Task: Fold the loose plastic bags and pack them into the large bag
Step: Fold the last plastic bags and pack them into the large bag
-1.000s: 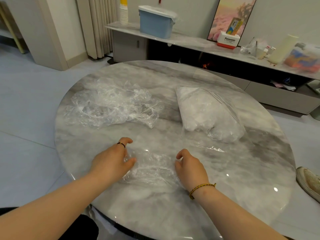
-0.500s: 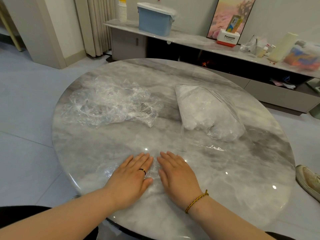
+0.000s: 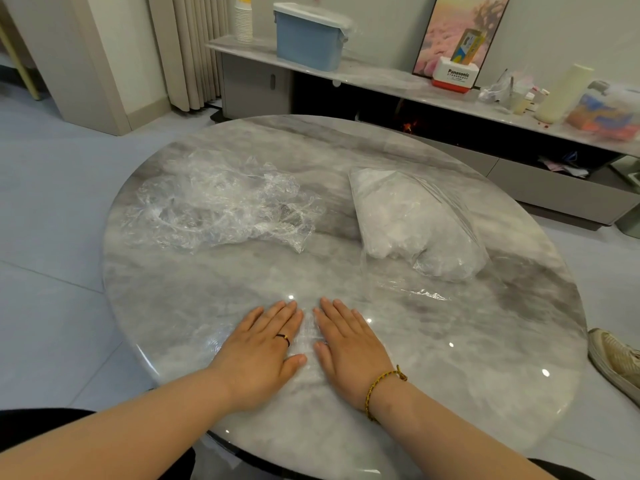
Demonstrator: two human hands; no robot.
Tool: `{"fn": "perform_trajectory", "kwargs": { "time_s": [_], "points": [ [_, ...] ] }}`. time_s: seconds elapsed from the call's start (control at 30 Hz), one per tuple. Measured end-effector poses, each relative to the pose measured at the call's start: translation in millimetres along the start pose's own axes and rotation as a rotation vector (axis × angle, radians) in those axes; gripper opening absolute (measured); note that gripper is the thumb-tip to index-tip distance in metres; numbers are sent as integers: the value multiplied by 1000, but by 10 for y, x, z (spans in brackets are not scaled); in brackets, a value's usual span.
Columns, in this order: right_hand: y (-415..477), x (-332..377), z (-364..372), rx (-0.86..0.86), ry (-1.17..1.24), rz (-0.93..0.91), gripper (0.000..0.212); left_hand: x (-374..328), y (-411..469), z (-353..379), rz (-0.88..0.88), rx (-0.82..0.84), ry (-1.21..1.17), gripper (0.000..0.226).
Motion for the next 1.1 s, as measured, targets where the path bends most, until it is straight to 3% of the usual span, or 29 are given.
{"fn": "perform_trajectory", "kwargs": {
  "time_s": [0.07,0.2,0.33,0.47,0.57,0.63,0.73,0.83,0.9,1.03,1.1],
  "points": [
    [3,-13,-2,-68,14,-50,46,23,-9,-142,4,-24,-98,130],
    [-10,-14,-160,-325,184,-137,30,184,51,-281,12,-206,-350,41],
    [-104,232,-336,-349,255,-386,18,333,64,-262,-89,-87,-432,7],
    [-252,500,-186,-176,85,-555,29,438,76,-280,-111,-10,-483,28],
    [-265,584,-97,-89,18,-484,40,463,14,-324,-129,49,-441,30],
    [-235,607,-94,-89,42,-425,33,471,-31,-351,-148,78,-391,31],
    [-189,581,-74,-151,49,-387,16,462,-109,-450,-160,13,-314,32],
    [-163,513,-77,-139,111,-350,20,421,-167,-549,-10,-128,-377,23],
    [-167,460,-121,-91,282,-334,17,404,-195,-566,114,-131,-521,8],
    [-177,374,-216,117,990,-75,2,334,-214,-477,216,-24,-968,35],
    [-157,328,-234,116,1230,63,14,333,-207,-441,245,26,-1067,31]
  ]
}}
Point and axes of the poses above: each hand's wrist, its own y-axis towards the middle knuckle, its own z-axis out of the palm, x = y × z, the point moved 3 cm from there along y, towards the middle knuckle, and after that the axes turned 12 degrees about x, right-handed, at the moved point
